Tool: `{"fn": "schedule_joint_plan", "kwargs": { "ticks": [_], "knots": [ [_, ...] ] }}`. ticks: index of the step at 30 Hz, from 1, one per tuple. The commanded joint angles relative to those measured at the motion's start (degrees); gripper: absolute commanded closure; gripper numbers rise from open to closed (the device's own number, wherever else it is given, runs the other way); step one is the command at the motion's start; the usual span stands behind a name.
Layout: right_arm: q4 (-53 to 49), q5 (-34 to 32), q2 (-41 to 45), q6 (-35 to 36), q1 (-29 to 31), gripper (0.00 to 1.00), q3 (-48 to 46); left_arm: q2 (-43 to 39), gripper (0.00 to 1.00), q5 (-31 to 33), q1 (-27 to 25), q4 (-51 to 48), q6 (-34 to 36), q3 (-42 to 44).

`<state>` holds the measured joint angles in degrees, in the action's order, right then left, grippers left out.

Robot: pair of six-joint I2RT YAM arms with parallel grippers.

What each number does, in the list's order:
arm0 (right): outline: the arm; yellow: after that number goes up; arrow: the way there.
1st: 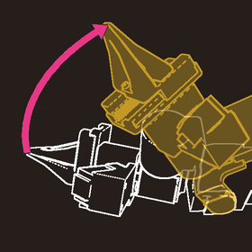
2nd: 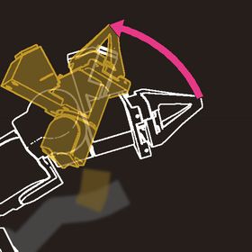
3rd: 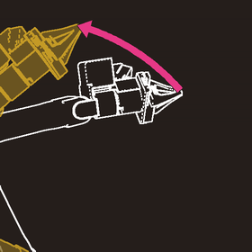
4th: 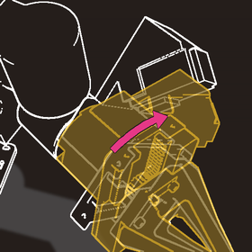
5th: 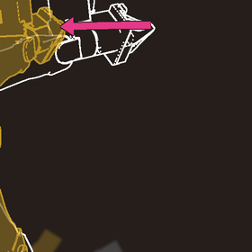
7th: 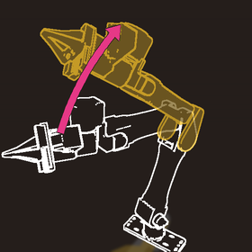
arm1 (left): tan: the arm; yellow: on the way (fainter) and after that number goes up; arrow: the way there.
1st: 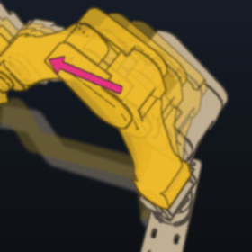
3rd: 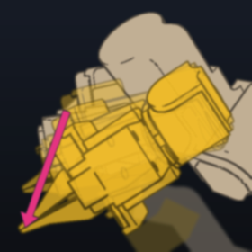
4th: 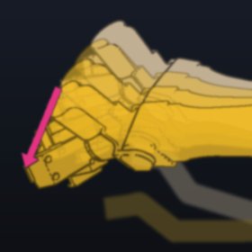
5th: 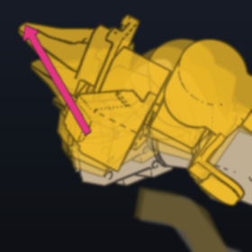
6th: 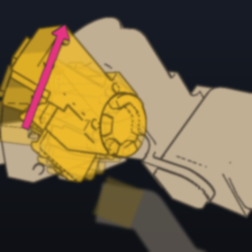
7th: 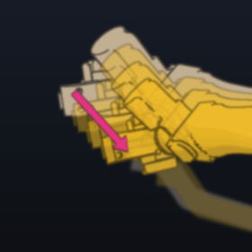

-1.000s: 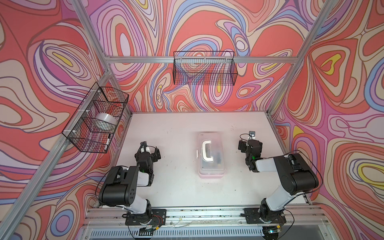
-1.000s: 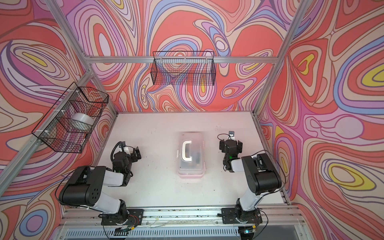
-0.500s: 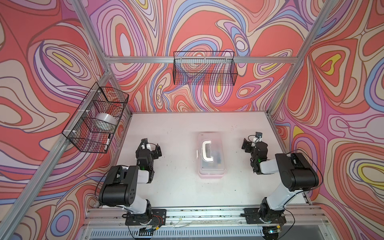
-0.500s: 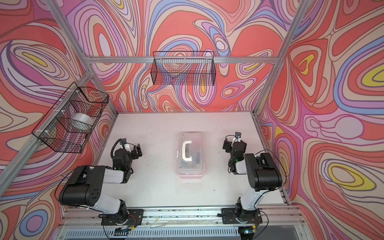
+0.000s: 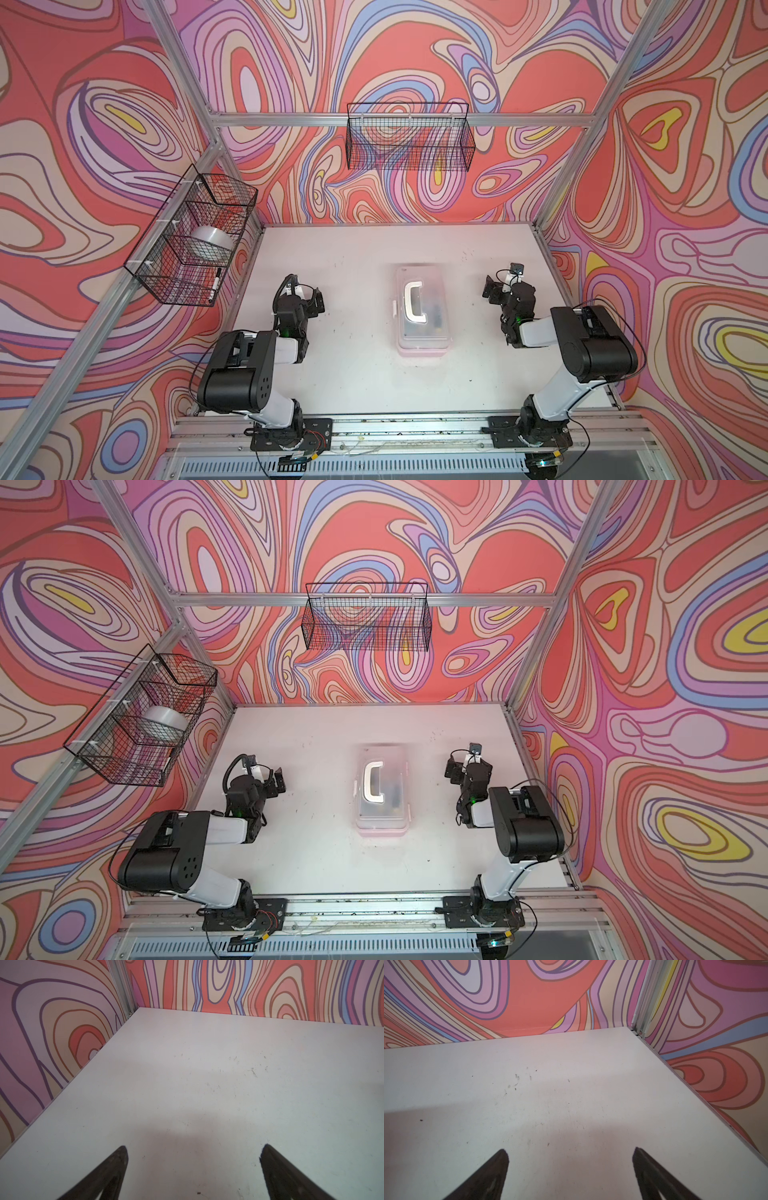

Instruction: Pack the tool kit

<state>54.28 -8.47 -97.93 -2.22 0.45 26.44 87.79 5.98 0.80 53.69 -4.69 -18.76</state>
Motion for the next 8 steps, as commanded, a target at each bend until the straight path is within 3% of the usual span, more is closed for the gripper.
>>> {"fn": "schedule_joint_plan", "kwargs": {
  "ticks": [1, 8],
  "knots": [
    [-0.9, 0.6, -0.6, 0.0, 0.3, 0.02, 1.4, 0.2, 0.0, -0.4, -0.2, 0.0, 0.8, -0.9],
    [0.4, 0.5, -0.2, 0.3, 0.3, 0.02, 0.5, 0.1, 0.0, -0.6, -0.2, -0.1, 0.8, -1.0]
  ]
}}
